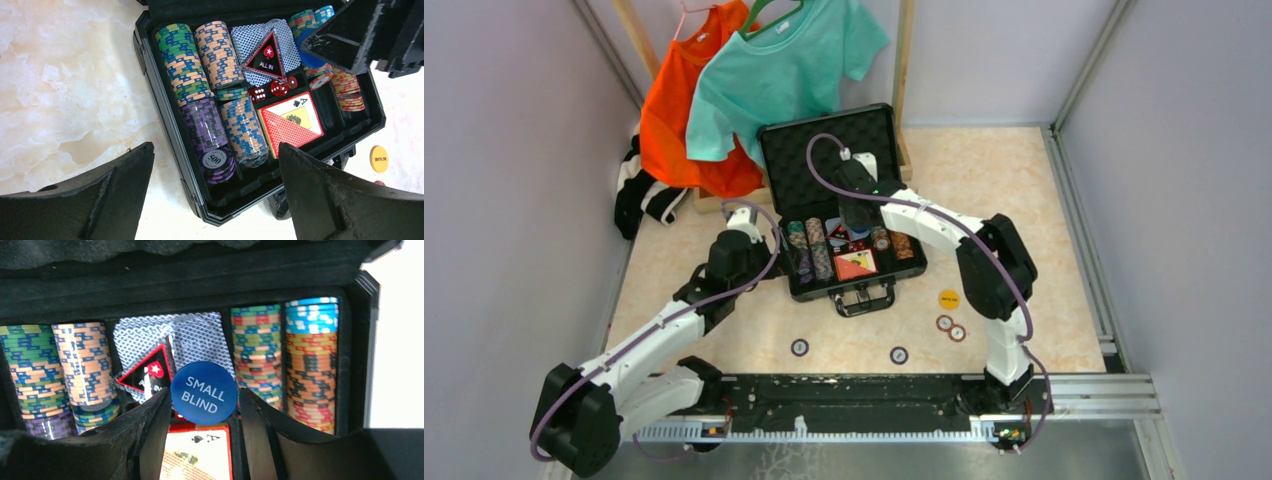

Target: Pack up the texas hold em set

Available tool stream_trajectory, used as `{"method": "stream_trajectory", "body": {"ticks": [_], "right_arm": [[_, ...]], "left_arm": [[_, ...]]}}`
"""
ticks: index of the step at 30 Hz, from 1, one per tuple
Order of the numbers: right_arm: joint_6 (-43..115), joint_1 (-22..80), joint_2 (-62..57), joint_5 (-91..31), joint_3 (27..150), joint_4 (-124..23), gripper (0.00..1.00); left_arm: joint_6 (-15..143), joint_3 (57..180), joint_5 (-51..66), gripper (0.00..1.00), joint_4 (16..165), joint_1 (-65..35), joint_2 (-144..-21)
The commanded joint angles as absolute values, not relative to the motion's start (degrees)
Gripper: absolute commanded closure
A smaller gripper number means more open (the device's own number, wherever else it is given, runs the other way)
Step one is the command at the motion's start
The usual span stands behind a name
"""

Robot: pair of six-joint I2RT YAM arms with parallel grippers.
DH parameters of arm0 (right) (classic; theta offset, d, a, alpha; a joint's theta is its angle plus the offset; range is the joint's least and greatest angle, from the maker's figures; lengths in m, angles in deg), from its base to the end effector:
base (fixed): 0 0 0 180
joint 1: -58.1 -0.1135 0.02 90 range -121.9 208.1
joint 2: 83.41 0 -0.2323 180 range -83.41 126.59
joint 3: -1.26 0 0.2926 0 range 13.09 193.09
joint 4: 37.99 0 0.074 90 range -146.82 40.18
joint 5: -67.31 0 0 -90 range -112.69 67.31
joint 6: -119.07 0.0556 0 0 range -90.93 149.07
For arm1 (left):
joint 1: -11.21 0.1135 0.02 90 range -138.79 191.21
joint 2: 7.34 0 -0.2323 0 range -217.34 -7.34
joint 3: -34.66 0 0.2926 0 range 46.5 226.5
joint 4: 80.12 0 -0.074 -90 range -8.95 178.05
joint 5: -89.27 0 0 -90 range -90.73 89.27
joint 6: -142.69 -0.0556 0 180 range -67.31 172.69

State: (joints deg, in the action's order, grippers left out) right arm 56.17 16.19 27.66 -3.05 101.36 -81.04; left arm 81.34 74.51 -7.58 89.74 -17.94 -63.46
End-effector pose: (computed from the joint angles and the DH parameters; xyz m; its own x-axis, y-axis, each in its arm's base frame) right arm 0.3585 0.2967 0.1723 -0.7557 -0.1018 -0.6469 -0.1549 0.9876 0.0255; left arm 0.2540 -0.1341 0.1669 -0.5280 -0.2506 -0.8114 0.1563 0.9105 -0.3829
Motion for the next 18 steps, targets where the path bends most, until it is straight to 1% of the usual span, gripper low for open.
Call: {"method": "stream_trajectory", "body": {"ticks": [1,10,18], "right_arm": [[56.0,15.2,30.4,-3.0,106.5,-80.6,0.47],[56.0,15.0,30.9,-2.3,107.0,-80.8,0.46],[54.0,14.3,23.2,-1.0,101.1,-76.6,0.37]], "left_arm": [[80.8,74.0,-8.4,0.01,90.4,-17.9,-63.0],[80.7,74.0,-8.5,0.01,90.4,-17.8,-63.2],[80.8,74.1,-8.1,0.01,90.7,-17.9,-63.5]]}}
